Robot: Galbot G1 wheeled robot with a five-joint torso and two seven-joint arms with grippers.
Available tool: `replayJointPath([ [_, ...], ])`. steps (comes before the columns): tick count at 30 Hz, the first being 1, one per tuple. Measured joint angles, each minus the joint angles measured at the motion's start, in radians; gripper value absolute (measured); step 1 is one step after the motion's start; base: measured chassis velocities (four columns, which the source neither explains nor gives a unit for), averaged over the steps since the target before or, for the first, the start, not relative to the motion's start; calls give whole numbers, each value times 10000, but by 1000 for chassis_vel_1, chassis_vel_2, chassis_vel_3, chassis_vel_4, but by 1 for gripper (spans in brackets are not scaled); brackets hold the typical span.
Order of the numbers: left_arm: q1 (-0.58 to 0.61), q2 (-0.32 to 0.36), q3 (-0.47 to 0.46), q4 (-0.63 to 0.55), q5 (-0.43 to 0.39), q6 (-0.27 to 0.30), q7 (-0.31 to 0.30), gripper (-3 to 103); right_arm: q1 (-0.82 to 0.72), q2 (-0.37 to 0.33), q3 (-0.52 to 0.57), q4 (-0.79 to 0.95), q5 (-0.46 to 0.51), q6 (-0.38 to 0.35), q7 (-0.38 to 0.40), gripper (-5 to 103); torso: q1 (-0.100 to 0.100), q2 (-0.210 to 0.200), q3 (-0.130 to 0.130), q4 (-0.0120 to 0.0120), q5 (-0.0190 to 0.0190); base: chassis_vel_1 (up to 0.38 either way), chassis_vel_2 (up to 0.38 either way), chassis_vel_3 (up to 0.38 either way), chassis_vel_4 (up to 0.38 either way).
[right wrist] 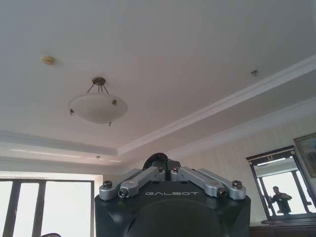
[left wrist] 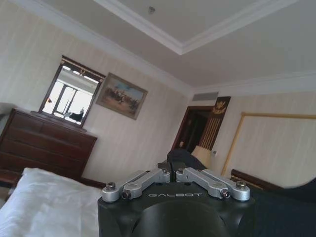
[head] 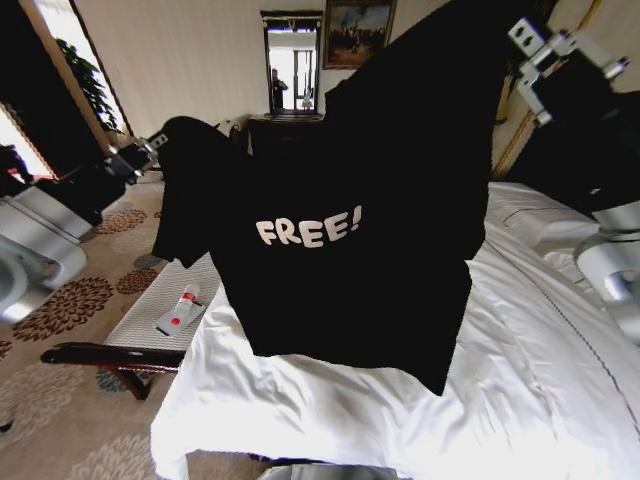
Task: Fold the clothes on the bed.
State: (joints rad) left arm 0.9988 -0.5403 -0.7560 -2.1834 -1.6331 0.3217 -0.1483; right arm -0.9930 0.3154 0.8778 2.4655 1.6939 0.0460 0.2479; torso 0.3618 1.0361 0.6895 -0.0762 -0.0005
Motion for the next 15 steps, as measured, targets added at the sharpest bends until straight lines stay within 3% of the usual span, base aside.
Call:
replayJointPath([
  [4,104,-304,518,366,704,170,-82,0,-16,-5,-252,-609,-74,-104,-32,0,-1,1,0,9,-2,0,0,0,0],
  [6,-135,-413,1339,911,1279,296,-337,0,135,-178,-671,-1432,-261,-141,-270,0,-1,1,0,10,-2,0,0,0,0],
  [12,-1174,182,2694,1990,1926,223,-140,0,471,-966,-1190,-2381,-473,8,-988,0,2,0,1,3,2,0,0,0,0],
  [15,-1394,478,2867,2192,1959,132,9,0,440,-1156,-1190,-2223,-421,10,-1220,0,2,0,0,2,0,0,0,0,0],
])
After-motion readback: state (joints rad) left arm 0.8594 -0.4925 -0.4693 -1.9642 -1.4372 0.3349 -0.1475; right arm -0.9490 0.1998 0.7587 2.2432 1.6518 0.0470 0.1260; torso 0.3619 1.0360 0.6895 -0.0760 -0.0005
